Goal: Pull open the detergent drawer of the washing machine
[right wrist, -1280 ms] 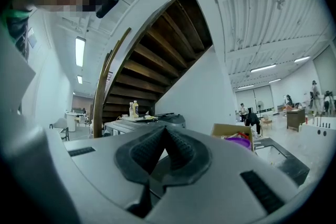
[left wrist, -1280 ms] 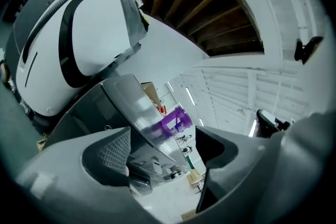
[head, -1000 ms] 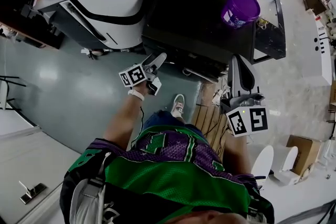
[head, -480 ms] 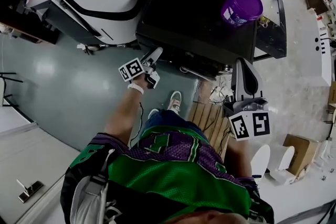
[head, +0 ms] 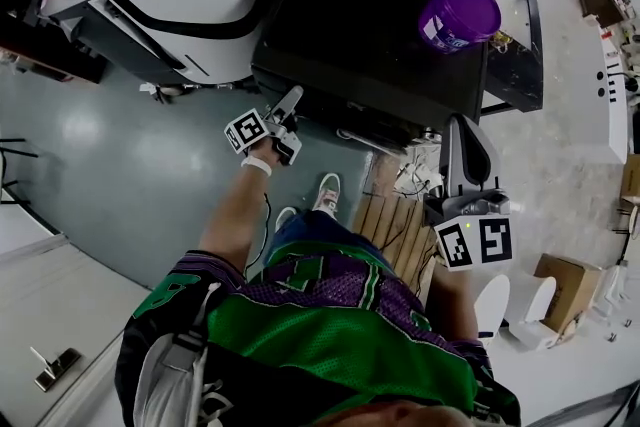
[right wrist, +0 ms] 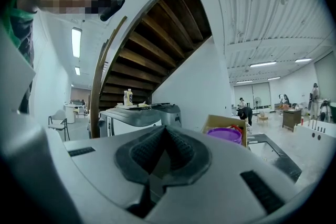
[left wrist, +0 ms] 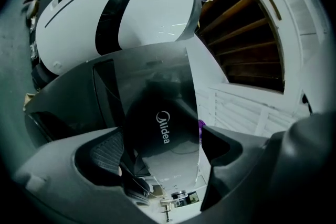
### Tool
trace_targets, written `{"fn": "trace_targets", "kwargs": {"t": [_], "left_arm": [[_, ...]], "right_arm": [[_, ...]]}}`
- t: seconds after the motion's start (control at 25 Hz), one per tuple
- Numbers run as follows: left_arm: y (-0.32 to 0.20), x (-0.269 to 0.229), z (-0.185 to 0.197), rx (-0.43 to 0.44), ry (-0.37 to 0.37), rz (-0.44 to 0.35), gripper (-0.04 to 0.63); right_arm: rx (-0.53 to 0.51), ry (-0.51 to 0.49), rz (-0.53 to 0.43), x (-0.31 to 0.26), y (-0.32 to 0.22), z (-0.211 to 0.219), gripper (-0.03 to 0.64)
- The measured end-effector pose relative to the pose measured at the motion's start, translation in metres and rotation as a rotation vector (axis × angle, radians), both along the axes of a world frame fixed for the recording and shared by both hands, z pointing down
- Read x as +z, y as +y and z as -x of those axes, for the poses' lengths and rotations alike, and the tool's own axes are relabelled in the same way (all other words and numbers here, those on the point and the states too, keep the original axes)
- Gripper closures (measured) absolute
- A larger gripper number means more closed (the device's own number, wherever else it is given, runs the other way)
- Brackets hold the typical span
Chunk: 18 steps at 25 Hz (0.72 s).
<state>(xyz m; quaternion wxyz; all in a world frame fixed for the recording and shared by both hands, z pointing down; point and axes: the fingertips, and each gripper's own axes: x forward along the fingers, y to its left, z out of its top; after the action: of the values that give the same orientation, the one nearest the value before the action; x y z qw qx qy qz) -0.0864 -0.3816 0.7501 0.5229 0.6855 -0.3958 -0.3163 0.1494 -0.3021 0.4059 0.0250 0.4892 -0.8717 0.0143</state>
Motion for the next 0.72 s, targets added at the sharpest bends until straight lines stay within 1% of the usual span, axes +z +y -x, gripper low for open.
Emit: {"fn": "trace_targets", "kwargs": {"t": [0.2, 0.32, 0.48, 0.72], "left_arm": [[-0.01, -0.002, -0.003, 0.001, 0.076, -0.033, 0.15], [-0.014, 0.0, -0.001, -0.013, 0.096, -0.026, 0.146], [-0.016, -0.005, 0.0, -0.033, 0.155, -0.029, 0.144], [-0.017, -0.004, 0.002, -0.03, 0.146, -0.013, 0.147]], "right_arm": [[0.01, 0.009, 0.01, 0.005, -0.004, -0.002, 0.615], [0.012, 0.01, 0.015, 0.008, -0.006, -0.001, 0.615], [0.013, 0.008, 0.02, 0.01, -0.007, 0.001, 0.615], [0.016, 0.006, 0.022, 0.011, -0.007, 0.004, 0.615]]}}
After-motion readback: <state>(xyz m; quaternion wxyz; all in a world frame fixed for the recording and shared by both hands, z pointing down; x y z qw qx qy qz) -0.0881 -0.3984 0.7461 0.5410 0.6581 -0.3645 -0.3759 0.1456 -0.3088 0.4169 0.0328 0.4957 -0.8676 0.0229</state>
